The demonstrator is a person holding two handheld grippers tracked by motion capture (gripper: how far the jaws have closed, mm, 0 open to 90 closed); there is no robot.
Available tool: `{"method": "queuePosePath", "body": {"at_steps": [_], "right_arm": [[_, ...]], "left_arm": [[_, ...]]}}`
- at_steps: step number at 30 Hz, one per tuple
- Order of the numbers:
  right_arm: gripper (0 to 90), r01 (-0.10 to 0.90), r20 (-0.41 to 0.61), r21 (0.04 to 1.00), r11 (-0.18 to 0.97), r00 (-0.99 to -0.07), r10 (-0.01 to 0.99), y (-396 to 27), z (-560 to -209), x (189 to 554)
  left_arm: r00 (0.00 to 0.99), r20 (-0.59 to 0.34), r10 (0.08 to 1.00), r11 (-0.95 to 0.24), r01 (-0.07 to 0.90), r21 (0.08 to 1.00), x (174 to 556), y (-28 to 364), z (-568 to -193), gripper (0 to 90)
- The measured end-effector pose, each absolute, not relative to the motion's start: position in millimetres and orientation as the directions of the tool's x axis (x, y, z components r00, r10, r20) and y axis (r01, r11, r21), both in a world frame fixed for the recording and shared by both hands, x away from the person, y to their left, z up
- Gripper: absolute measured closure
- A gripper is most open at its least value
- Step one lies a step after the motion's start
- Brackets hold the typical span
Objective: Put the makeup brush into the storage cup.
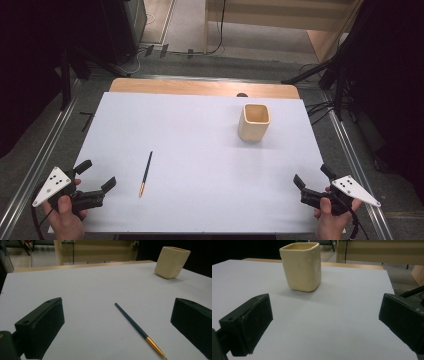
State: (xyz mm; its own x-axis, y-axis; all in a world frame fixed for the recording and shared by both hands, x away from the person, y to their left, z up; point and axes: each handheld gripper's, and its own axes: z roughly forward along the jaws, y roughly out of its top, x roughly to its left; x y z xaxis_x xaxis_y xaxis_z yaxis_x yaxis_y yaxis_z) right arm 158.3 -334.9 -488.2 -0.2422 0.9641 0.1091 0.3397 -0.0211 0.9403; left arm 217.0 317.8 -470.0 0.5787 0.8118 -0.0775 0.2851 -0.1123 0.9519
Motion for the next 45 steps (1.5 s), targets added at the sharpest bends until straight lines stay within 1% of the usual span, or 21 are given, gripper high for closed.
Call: {"method": "queuePosePath", "body": {"at_steps": [8,15,18,32,45], "right_arm": [[0.0,0.34,0.101,0.94,-0.012,-0.246,0.964,-333,-487,158],[0.0,0.34,0.103,0.94,-0.012,-0.249,0.963,-332,-488,159],[0.0,0.341,0.105,0.94,-0.014,-0.25,0.962,-333,-488,160],[0.5,0.352,0.113,0.936,-0.016,-0.259,0.959,-333,-491,162],[1.8,0.364,0.111,0.931,-0.012,-0.253,0.961,-333,-492,163]], "left_arm": [[0.6,-0.055,0.798,-0.146,0.282,0.948,221,301,-464,0.0],[0.61,-0.057,0.79,-0.157,0.292,0.943,227,290,-458,0.0],[0.614,-0.071,0.786,-0.159,0.312,0.937,233,286,-456,0.0],[0.626,-0.079,0.776,-0.24,0.409,0.881,252,265,-443,0.0],[0.637,-0.049,0.77,-0.359,0.495,0.792,268,246,-439,0.0]]}}
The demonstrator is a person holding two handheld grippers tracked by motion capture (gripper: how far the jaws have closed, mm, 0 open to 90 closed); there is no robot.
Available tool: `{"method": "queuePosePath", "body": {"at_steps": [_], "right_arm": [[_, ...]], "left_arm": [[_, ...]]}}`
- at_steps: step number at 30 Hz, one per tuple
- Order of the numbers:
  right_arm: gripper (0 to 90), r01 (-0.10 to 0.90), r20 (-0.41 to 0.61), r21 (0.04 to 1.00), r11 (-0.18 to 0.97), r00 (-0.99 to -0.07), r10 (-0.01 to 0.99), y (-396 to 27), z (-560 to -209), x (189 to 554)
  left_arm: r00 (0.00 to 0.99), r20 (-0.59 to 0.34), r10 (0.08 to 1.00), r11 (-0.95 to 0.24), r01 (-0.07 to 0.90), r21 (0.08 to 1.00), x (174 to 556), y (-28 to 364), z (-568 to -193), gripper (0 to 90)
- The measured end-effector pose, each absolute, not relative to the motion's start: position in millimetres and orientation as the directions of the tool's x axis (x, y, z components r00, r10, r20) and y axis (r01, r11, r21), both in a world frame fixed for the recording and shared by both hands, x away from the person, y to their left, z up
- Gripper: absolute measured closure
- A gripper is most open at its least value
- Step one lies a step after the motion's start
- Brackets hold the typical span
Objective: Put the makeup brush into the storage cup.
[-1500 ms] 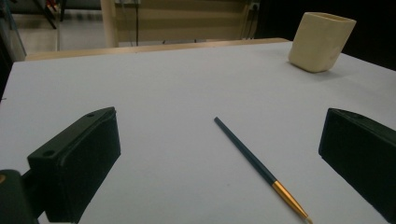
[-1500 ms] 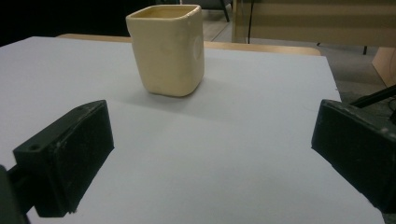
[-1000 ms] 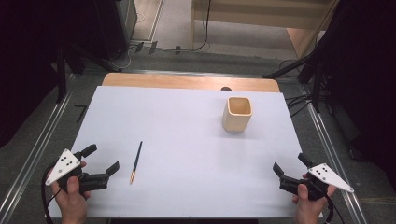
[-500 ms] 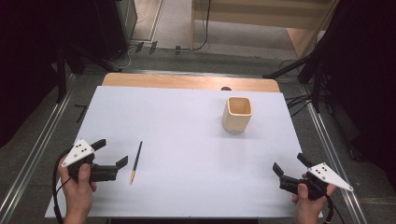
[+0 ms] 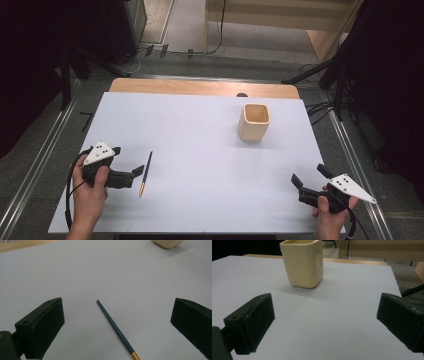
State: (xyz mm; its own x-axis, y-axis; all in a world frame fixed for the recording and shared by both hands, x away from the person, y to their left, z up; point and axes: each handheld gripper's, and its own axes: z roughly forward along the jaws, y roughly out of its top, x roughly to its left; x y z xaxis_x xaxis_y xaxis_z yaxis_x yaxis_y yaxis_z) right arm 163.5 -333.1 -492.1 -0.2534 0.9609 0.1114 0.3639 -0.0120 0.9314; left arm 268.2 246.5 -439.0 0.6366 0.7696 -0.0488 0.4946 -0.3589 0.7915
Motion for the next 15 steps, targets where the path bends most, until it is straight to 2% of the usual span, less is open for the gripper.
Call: {"method": "queuePosePath", "body": {"at_steps": [9,15], "right_arm": [[2.2,0.375,0.114,0.927,-0.011,-0.252,0.961,-333,-494,164],[2.4,0.38,0.109,0.925,-0.004,-0.256,0.96,-333,-494,166]], "left_arm": [[0.643,-0.017,0.765,-0.441,0.543,0.715,274,236,-437,0.0],[0.652,0.004,0.758,-0.513,0.592,0.622,281,225,-439,0.0]]}}
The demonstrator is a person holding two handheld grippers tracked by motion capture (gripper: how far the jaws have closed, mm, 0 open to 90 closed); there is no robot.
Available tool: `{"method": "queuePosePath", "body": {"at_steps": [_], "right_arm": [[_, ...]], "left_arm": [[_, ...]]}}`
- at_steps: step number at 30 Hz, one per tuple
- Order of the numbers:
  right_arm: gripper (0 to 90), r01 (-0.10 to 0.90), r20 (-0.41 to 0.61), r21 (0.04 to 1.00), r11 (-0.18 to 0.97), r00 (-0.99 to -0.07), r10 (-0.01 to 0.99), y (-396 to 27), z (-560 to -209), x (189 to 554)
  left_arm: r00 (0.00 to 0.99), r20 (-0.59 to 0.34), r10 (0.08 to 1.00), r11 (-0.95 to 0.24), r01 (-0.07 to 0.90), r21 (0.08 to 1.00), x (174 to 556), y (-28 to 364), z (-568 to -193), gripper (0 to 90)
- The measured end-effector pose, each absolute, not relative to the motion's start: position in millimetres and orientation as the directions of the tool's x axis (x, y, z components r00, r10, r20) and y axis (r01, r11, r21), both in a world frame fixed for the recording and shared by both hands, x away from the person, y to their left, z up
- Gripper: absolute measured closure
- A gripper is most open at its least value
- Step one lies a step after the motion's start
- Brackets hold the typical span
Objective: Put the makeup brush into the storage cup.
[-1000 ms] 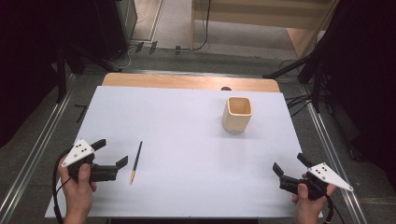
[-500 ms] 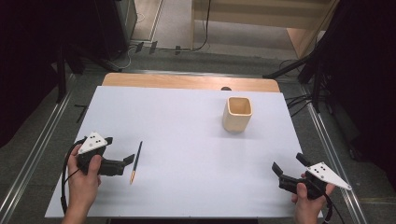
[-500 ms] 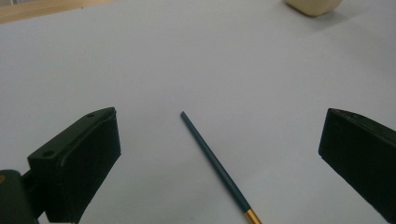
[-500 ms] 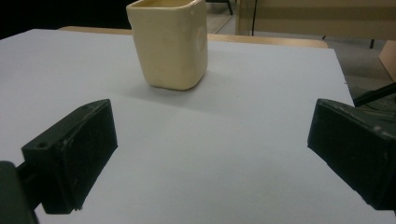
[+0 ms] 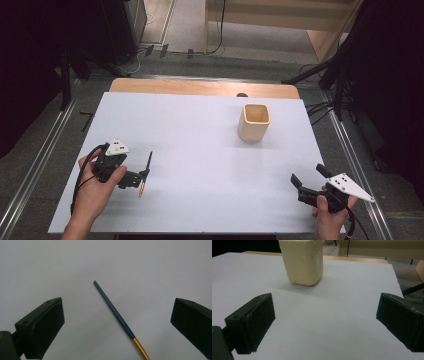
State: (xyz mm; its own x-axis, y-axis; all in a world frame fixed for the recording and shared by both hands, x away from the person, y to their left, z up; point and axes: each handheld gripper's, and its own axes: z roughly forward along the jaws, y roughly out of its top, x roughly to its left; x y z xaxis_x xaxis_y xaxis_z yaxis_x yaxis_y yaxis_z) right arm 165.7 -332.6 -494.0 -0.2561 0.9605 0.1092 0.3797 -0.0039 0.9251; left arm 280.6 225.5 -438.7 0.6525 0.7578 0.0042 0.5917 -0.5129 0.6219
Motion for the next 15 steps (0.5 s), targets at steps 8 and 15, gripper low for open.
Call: {"method": "queuePosePath", "body": {"at_steps": [8,15], "right_arm": [[2.5,0.385,0.102,0.923,0.004,-0.254,0.962,-333,-495,166],[2.5,0.39,0.104,0.921,0.0,-0.245,0.964,-334,-495,166]], "left_arm": [[0.605,-0.019,0.796,-0.497,0.67,0.551,285,216,-447,10.0],[0.598,-0.009,0.802,-0.524,0.71,0.47,285,207,-452,21.6]]}}
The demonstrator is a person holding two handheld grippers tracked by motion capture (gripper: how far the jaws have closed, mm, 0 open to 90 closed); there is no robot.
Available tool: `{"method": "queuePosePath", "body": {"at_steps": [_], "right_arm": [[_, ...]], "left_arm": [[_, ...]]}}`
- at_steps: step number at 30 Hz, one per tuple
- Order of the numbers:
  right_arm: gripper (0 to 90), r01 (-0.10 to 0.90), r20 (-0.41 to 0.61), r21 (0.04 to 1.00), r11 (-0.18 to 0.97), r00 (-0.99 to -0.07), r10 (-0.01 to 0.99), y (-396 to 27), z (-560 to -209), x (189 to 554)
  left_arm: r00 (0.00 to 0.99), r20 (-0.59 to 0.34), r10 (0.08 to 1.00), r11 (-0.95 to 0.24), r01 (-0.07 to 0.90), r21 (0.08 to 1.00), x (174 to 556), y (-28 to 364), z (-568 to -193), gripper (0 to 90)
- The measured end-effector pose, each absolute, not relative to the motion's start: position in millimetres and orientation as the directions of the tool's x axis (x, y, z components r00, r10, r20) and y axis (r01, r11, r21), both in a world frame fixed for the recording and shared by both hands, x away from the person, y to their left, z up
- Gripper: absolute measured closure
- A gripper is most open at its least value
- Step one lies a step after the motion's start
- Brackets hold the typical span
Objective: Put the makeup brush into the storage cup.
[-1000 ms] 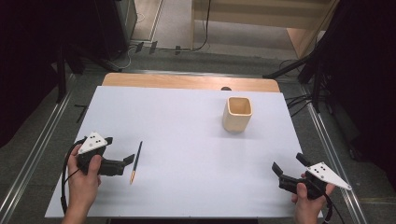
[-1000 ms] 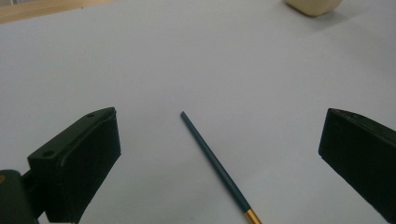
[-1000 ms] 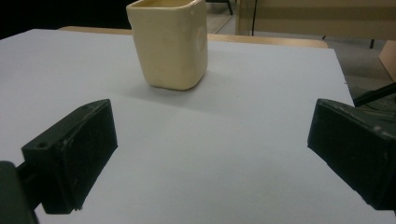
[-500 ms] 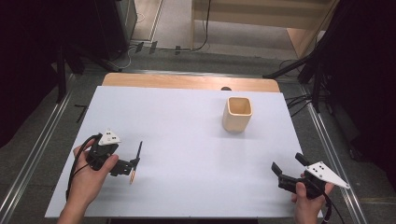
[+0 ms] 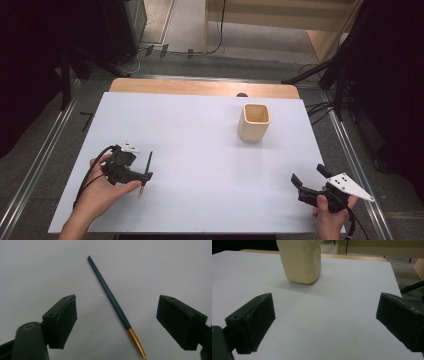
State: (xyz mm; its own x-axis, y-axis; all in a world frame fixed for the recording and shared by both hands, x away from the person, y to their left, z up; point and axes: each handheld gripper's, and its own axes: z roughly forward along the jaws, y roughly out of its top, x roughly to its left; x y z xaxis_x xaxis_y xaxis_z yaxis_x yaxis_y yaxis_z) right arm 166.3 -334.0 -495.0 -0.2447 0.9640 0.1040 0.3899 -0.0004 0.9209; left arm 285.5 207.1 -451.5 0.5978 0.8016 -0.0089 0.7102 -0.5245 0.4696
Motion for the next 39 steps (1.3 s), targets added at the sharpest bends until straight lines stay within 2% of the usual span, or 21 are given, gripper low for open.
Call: {"method": "queuePosePath", "body": {"at_steps": [4,9,13,21,30,34,39], "right_arm": [[2.5,0.392,0.105,0.92,-0.004,-0.237,0.966,-334,-495,167],[2.5,0.393,0.109,0.919,-0.009,-0.233,0.966,-336,-496,167],[2.5,0.395,0.109,0.918,-0.009,-0.231,0.967,-336,-496,167],[2.8,0.398,0.106,0.917,-0.005,-0.232,0.967,-336,-496,167],[3.8,0.404,0.107,0.915,-0.007,-0.226,0.968,-335,-497,168],[4.1,0.408,0.106,0.913,-0.003,-0.229,0.968,-333,-497,169],[4.2,0.407,0.103,0.913,0.002,-0.235,0.966,-330,-496,170]], "left_arm": [[0.618,0.002,0.786,-0.559,0.709,0.429,285,205,-453,41.3],[0.617,-0.051,0.785,-0.561,0.744,0.364,287,201,-457,55.4],[0.588,-0.068,0.806,-0.539,0.777,0.326,289,199,-458,58.6],[0.55,-0.04,0.834,-0.518,0.807,0.284,292,193,-460,65.9],[0.55,0.015,0.835,-0.54,0.813,0.219,293,183,-467,80.4],[0.542,0.022,0.84,-0.533,0.818,0.217,293,182,-467,84.4],[0.537,-0.001,0.843,-0.519,0.815,0.256,291,188,-467,84.7]]}}
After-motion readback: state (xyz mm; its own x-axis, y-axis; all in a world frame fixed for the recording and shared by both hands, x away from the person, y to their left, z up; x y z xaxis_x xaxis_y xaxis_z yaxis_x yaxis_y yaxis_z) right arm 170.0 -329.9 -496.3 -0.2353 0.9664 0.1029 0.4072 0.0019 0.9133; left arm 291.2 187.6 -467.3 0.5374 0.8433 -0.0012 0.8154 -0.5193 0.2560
